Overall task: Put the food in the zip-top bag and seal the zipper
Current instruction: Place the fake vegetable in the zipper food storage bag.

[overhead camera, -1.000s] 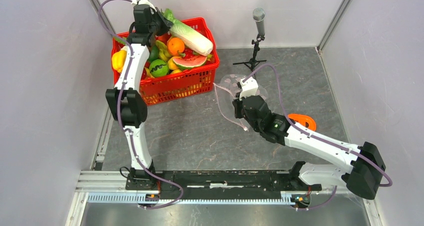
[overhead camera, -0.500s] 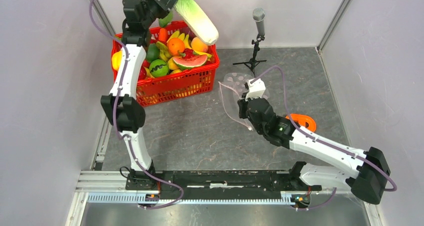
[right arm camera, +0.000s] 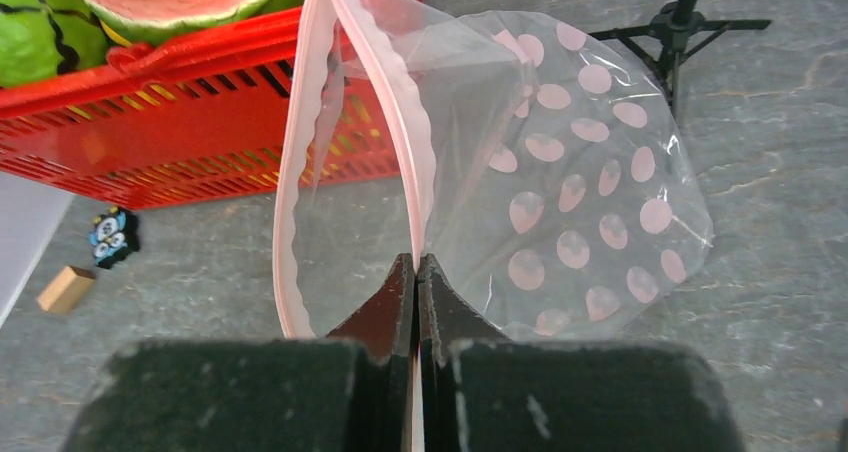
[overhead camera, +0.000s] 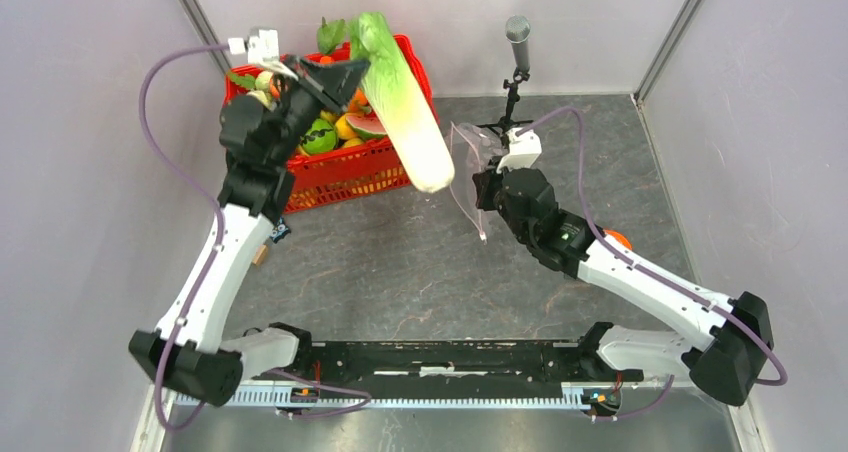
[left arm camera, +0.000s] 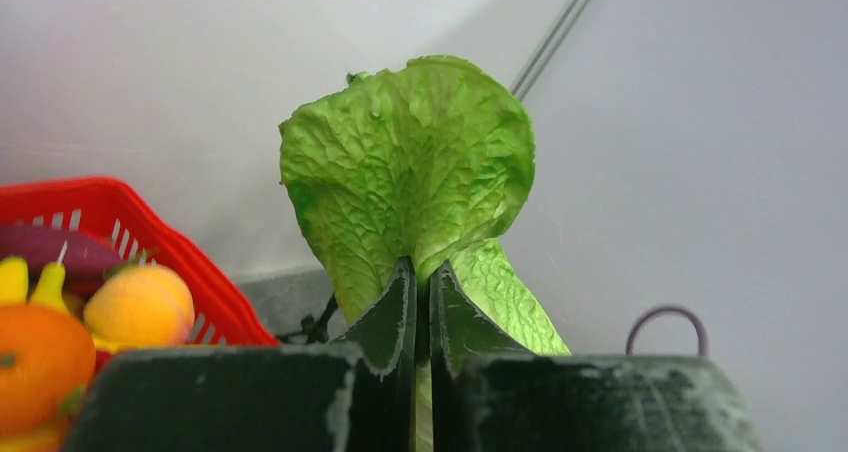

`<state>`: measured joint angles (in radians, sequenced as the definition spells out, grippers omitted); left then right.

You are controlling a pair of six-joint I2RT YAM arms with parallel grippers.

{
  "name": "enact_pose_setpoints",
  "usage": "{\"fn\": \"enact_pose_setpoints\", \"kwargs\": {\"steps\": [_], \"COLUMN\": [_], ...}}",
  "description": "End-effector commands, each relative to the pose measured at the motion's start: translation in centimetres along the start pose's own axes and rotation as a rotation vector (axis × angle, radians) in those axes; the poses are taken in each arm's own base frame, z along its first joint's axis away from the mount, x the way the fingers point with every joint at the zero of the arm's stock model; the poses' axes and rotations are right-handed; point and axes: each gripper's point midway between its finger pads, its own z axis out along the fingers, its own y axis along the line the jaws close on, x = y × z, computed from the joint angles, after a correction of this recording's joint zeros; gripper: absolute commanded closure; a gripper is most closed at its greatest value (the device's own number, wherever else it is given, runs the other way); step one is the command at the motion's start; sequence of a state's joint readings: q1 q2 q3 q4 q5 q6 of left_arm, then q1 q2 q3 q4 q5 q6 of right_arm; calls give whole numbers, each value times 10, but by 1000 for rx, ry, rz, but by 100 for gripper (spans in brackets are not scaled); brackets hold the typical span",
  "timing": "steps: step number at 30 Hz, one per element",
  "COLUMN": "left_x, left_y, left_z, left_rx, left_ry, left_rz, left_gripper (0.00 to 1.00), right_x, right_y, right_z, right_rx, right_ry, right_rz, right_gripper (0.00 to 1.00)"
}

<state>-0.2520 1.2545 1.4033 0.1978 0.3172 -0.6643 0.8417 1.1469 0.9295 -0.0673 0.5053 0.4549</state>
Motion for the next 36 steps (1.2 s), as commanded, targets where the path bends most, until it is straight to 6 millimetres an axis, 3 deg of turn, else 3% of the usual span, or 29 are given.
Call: {"fn": "enact_pose_setpoints", "kwargs": {"steps": [1, 4, 8, 19, 31, 36], "left_x": [6, 24, 40, 60, 62, 65], "left_y": [0, 1, -4, 5, 21, 23], "left_z": [-29, -42, -44, -50, -52, -48], "left_rx": [-111, -144, -183, -337, -428, -451], "left_ry": [-120, -140, -152, -236, -268, -278], "left_rz": [148, 129, 152, 379, 462, 472], "left_gripper": [98, 98, 98, 98, 98, 98], "right_x": [-22, -18, -11, -10, -12, -14], "right_y": [28, 32, 36, 33, 26, 36], "right_z": [4, 10, 13, 9, 1, -1], "right_rx": [-114, -117, -135, -138, -134, -188], "right_ry": [-16, 6, 5, -17, -41, -32], "right_rz": [119, 145, 196, 246, 251, 251], "right_gripper": [100, 100, 100, 100, 100, 100]}}
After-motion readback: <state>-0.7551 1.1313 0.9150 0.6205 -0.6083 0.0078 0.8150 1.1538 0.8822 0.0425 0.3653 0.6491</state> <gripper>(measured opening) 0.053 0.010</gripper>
